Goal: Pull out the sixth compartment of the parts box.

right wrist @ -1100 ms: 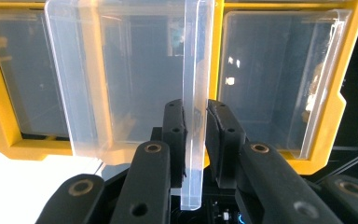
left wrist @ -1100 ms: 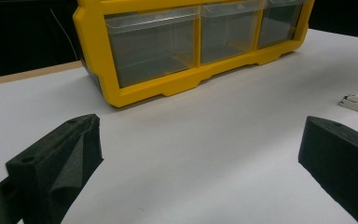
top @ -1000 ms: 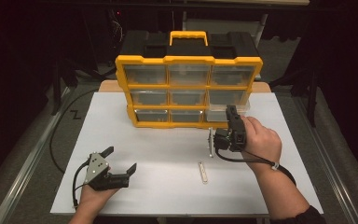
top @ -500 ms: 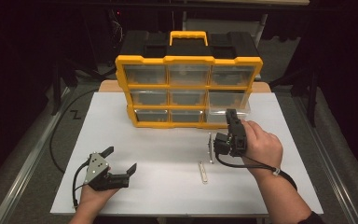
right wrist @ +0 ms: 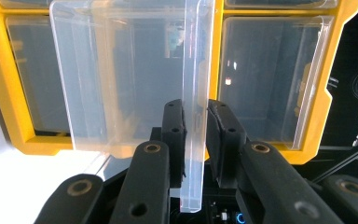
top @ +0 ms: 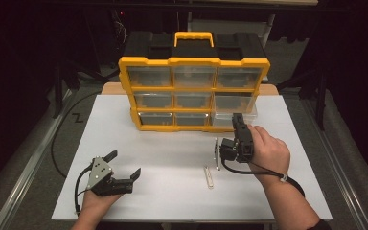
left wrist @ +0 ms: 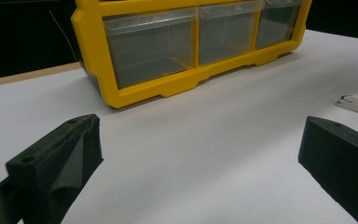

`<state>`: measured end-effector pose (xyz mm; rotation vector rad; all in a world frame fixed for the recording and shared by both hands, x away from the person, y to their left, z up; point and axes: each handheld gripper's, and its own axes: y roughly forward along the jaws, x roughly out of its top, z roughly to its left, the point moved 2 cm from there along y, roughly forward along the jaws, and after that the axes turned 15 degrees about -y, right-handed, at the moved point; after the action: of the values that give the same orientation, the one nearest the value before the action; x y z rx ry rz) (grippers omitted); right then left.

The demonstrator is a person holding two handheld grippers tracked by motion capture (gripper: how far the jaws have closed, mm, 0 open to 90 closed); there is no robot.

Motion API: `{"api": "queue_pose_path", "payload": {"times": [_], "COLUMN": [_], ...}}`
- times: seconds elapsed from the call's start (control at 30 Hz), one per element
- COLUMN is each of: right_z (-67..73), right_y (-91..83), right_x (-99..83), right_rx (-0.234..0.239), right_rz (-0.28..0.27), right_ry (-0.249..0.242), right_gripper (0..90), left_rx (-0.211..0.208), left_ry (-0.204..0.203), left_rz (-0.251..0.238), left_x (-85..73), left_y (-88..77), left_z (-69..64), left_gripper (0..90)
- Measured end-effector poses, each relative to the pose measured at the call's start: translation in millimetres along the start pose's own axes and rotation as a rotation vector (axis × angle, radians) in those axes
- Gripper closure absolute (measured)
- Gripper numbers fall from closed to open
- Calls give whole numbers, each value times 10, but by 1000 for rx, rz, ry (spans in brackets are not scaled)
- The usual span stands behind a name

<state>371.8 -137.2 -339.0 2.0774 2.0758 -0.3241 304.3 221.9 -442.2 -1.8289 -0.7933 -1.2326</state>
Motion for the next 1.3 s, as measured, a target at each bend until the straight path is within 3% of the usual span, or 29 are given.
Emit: {"api": "queue_pose_path", "payload": {"times": [1.3], "right_z": [-38], "right_y": [35], "right_x": [6], "right_rx": [32], "right_rz": [5], "right_ry": [-3], "right_gripper": [789], "left_rx": [-9], "left_ry": [-5], "left_rz": [-7], "left_x": [-1], "left_y": [-5], "left_z": [-8], "left_gripper": [3]}}
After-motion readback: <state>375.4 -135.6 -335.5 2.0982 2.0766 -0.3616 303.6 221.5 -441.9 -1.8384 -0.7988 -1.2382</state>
